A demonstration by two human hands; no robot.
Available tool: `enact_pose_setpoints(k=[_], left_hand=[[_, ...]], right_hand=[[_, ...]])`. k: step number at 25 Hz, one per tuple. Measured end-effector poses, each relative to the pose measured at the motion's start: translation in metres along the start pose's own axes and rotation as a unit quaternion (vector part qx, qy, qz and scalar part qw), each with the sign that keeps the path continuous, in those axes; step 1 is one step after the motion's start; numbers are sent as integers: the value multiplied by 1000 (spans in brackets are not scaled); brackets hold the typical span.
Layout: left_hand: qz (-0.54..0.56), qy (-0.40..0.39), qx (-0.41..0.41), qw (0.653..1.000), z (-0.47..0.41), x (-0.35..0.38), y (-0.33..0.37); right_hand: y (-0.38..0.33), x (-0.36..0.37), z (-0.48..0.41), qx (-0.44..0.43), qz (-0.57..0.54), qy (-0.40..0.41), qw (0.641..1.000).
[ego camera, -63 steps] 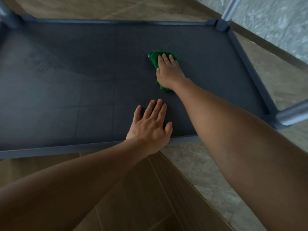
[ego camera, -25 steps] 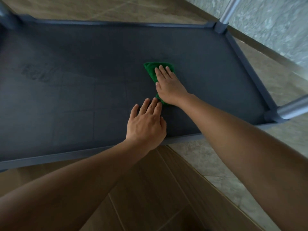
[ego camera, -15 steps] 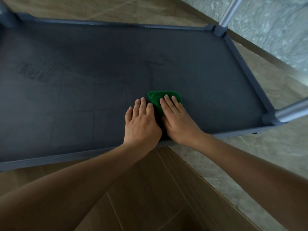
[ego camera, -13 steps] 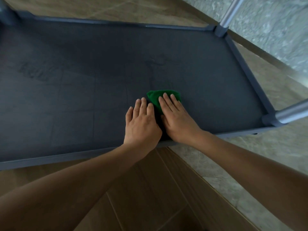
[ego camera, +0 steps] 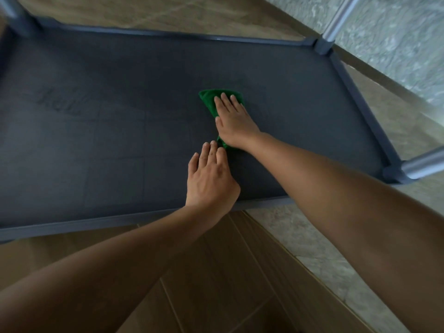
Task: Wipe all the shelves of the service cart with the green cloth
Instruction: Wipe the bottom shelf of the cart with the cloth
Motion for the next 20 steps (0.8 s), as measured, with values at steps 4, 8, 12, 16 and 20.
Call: enact_pose_setpoints(k=[4,8,12,16,20], left_hand=[[17,30,0,999,5,-3,2],[37,44,-8,998,8,-6,1],[25,23,4,999,6,-10,-1],[-60,13,20,998,16,-29,-41],[-80,14,-13,997,41,-34,-86]], right_hand=[[-3,11,33,-24,-13,-7,1000],[-11,34,80,-51,-1,-23,998],[-14,44,97,-58,5,-28,998],[-16,40,96,-69,-8,-7,998],[-16,40,97,-76,-12,5,997]])
Point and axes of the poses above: each hand's wrist, its own z-axis away from the middle knuckle, its own x-axis out of the palm, y = z × x, the point moved 8 cm from there along -z, towards the middle knuckle, and after that the axes turned 13 degrees about -y, right-handed, at the moved point
